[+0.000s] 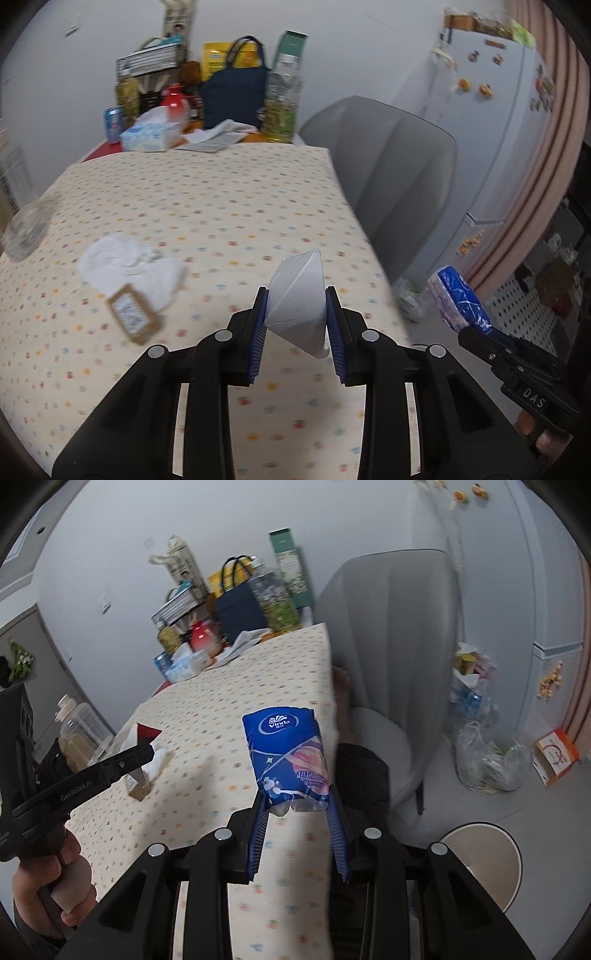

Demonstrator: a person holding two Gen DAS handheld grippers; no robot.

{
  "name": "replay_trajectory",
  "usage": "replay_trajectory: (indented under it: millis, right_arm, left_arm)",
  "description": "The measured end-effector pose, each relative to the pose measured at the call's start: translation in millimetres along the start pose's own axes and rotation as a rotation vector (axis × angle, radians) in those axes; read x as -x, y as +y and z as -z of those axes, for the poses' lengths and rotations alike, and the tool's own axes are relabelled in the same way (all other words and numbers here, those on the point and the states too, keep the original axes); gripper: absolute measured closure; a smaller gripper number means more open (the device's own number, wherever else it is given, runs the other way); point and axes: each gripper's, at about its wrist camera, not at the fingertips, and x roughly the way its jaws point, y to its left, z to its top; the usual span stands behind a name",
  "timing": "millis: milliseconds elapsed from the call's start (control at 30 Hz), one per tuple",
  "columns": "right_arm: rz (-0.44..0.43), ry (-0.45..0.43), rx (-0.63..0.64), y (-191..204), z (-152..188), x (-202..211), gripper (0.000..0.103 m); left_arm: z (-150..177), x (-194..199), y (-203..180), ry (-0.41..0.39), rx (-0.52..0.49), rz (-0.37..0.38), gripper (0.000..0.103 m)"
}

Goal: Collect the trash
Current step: 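Carry the paper sheet and tissue pack with both tools over the white bin, then open both tools to drop the paper sheet and tissue pack into the bin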

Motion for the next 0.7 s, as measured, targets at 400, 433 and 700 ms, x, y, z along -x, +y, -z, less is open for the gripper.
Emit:
replay_trajectory:
  millis: [400,433,700]
  right_arm:
    - [0.110,-0.042,-0.165,-116,14,32,0.071]
    - [0.117,-0.042,-0.175,-125,16,33,0.071]
    - [0.203,-0.014,-0.270,-198,43,37,0.031]
  left_arm:
    - [2,-38,-123,0.071,-0.183,0.105,0.073]
    - [3,-42,-132,0.078,-0.195,0.112,0.073]
    - [18,-69,-195,0.139,-0.292,0.148,0.073]
